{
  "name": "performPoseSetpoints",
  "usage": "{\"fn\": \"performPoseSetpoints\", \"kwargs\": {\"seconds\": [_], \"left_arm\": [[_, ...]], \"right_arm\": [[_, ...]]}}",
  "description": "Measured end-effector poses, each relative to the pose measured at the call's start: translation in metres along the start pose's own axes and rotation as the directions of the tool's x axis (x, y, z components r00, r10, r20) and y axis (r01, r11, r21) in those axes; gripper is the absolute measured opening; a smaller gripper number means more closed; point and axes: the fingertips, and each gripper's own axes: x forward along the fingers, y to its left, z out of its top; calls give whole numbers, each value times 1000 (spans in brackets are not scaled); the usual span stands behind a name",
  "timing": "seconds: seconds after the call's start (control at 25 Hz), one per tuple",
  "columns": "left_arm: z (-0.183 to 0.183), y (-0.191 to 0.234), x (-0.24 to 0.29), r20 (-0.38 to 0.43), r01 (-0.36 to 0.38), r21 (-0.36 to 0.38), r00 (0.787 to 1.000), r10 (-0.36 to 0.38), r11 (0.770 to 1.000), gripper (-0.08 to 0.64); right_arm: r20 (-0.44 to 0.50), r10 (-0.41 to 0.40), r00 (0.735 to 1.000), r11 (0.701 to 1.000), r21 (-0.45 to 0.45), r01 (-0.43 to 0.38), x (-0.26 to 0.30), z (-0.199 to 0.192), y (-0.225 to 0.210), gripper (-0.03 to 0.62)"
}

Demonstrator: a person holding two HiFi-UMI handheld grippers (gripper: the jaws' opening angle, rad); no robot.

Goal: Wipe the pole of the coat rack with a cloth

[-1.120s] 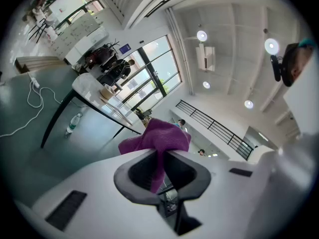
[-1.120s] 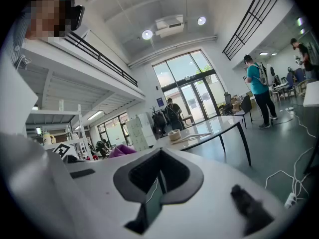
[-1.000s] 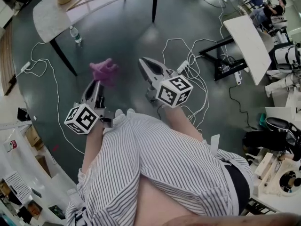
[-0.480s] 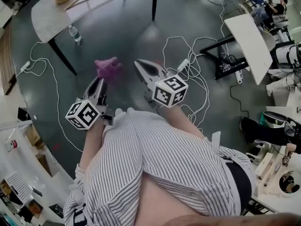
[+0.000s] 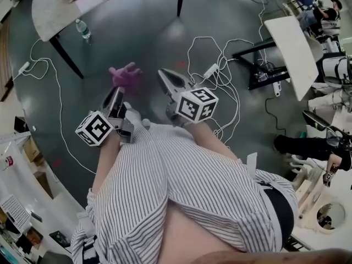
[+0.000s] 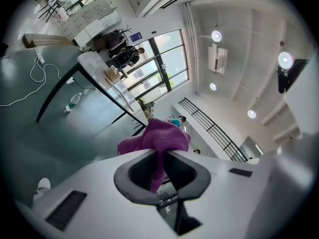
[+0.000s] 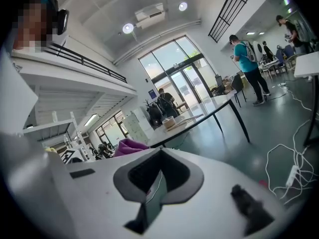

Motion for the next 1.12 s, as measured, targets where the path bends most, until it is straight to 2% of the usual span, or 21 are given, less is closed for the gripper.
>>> {"fn": "performPoseSetpoints", "kwargs": {"seconds": [0.24,0.36,0.52,0.64,0.88,1.0,1.12], "left_arm": [[5,4,24,2,14,-21,1000,-14,1000,51],[24,14,38,17,48,-38,999,-47,998,51],[69,36,73,4,46,-30,999,-46,998,51],[108,48,105,-15,54,-20,998,-54,998,51],[174,67,153,-42,90,16,995,-89,996,51],[208,87,174,-48,90,26,995,-88,996,51],[233,103,194,-66,99,33,993,-97,994,51]], "right_arm": [[2,36,999,998,52,-36,22,5,-17,15],[30,45,999,999,18,-45,46,18,-24,15],[20,13,1000,997,-81,-12,93,44,-39,15],[37,-2,999,994,-110,6,135,77,-47,15],[41,-27,999,990,-136,32,208,117,-53,15],[1,8,1000,994,-113,-8,247,123,-52,15],[21,7,1000,996,-88,-5,278,138,-57,15]]}}
